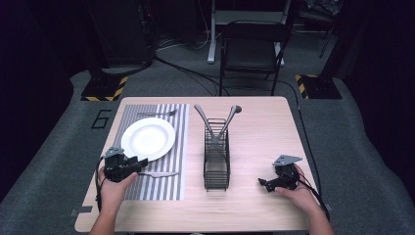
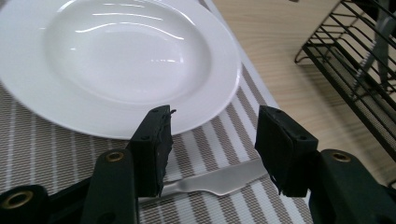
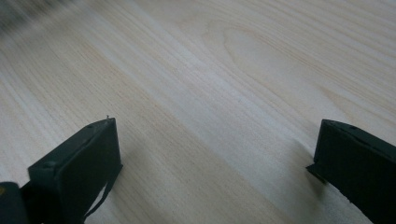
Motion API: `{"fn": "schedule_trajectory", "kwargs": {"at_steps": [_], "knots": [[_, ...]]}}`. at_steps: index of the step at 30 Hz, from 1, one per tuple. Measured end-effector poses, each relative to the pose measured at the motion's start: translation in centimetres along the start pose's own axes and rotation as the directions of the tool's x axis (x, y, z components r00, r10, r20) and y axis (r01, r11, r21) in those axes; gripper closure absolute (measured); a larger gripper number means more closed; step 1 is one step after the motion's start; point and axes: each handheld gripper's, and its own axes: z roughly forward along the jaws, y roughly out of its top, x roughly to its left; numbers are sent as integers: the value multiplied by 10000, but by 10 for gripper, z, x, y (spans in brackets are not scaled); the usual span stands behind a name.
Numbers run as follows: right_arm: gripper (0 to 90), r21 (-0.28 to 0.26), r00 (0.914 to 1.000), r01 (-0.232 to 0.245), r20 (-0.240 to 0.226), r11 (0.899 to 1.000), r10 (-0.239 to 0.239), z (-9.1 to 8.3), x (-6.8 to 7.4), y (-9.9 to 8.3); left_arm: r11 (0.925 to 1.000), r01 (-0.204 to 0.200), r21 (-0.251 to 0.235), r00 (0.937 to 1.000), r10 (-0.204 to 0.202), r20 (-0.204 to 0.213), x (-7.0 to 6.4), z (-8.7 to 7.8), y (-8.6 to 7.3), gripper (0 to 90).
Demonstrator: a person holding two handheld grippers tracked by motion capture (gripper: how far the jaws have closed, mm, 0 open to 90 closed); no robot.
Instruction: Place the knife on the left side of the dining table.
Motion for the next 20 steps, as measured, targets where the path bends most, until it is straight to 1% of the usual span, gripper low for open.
{"fn": "schedule_trajectory", "kwargs": {"at_steps": [2, 3, 5, 7, 8, 9, 10, 11, 12, 13, 14, 15, 16, 18, 19, 20], "knots": [[0, -1, 10000, 2, 3, 10000, -2, 0, 0, 0, 9999, -105, 73, 9999, 104, 133, -7, 4, -1, 457], [0, -5, 10000, 2, 1, 10000, -2, 0, 0, 0, 9989, -407, 239, 9989, 401, 249, -11, 6, -2, 457], [0, 0, 10000, 1, 4, 10000, -1, 0, 0, 0, 9975, -655, 265, 9971, 644, 417, -18, 10, -4, 457], [0, -4, 10000, -2, 2, 10000, 2, 0, 0, 0, 9930, -1086, 465, 9924, 1056, 634, -26, 14, -6, 457], [0, -2, 10000, -1, -1, 10000, 1, 0, 0, 0, 9930, -1086, 465, 9924, 1056, 634, -26, 14, -6, 457], [0, -5, 10000, 2, 1, 10000, -2, 0, 0, 0, 9875, -1468, 575, 9865, 1418, 823, -32, 18, -9, 457], [0, -2, 10000, -3, -2, 10000, 3, 0, 0, 0, 9842, -1666, 593, 9828, 1609, 904, -35, 20, -11, 457], [0, -2, 10000, 1, 3, 10000, -1, 0, 0, 0, 9842, -1666, 593, 9828, 1609, 904, -35, 20, -11, 457], [0, -4, 10000, 1, 2, 10000, -1, 0, 0, 0, 9796, -1900, 652, 9776, 1826, 1044, -38, 23, -13, 457], [0, -5, 10000, 2, -1, 10000, -2, 0, 0, 0, 9766, -2035, 702, 9749, 1955, 1068, -40, 25, -15, 456], [0, -2, 10000, 1, 1, 10000, -1, 0, 0, 0, 9766, -2035, 702, 9749, 1955, 1068, -40, 25, -15, 456], [0, -2, 10000, 0, -2, 10000, 0, 0, 0, 0, 9689, -2310, 888, 9693, 2212, 1078, -42, 30, -18, 456], [0, -2, 10000, 0, -2, 10000, 0, 0, 0, 0, 9689, -2310, 888, 9693, 2212, 1078, -42, 30, -18, 453], [0, 4, 10000, -14, 58, 10000, 14, 0, 0, 0, 9640, -2471, 984, 9658, 2369, 1050, -45, 33, -22, 447], [0, -1, 10000, 1, -3, 10000, -1, 0, 0, 0, 9612, -2545, 1063, 9637, 2429, 1110, -45, 34, -22, 444], [0, -3, 10000, 3, -3, 10000, -3, 0, 0, 0, 9612, -2545, 1063, 9637, 2429, 1110, -45, 34, -22, 444]]}}
